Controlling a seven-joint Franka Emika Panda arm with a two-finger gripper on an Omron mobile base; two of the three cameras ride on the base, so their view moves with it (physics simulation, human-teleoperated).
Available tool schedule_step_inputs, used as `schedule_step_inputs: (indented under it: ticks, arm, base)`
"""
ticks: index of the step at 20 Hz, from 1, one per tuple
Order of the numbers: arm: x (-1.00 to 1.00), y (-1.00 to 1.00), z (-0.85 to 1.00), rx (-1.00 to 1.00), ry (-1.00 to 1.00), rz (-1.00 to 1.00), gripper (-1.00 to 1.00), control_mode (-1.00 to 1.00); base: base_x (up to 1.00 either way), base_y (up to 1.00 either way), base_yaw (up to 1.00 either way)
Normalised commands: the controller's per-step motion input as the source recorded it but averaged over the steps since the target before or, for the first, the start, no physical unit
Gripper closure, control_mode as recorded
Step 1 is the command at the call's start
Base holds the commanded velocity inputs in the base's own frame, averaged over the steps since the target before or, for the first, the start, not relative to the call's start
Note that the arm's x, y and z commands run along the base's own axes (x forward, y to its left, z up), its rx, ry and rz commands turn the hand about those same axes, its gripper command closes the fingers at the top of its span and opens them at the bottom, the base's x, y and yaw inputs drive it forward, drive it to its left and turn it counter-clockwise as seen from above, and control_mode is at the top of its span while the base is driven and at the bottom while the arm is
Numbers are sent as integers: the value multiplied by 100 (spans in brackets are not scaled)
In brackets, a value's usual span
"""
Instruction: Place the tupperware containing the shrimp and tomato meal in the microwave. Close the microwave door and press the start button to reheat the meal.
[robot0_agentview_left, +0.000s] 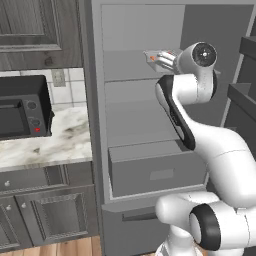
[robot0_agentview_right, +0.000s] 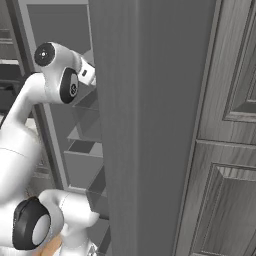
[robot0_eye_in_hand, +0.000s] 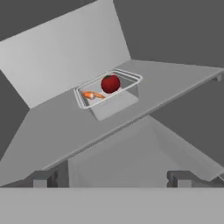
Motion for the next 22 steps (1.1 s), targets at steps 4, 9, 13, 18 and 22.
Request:
schedule_step_inputs:
  ticks: [4, 9, 13, 18, 22]
  arm:
    - [39, -33, 0, 12, -1, 0, -100, -100]
    - [32, -41, 0, 12, 2, 0, -100, -100]
    - [18, -22, 0, 2, 3, 0, -100, -100]
    - [26, -5, 0, 0, 5, 0, -100, -100]
    - [38, -14, 0, 2, 12, 0, -100, -100]
  base:
    - [0, 0, 0]
    - [0, 0, 0]
    - [0, 0, 0]
    - [0, 0, 0]
    - [0, 0, 0]
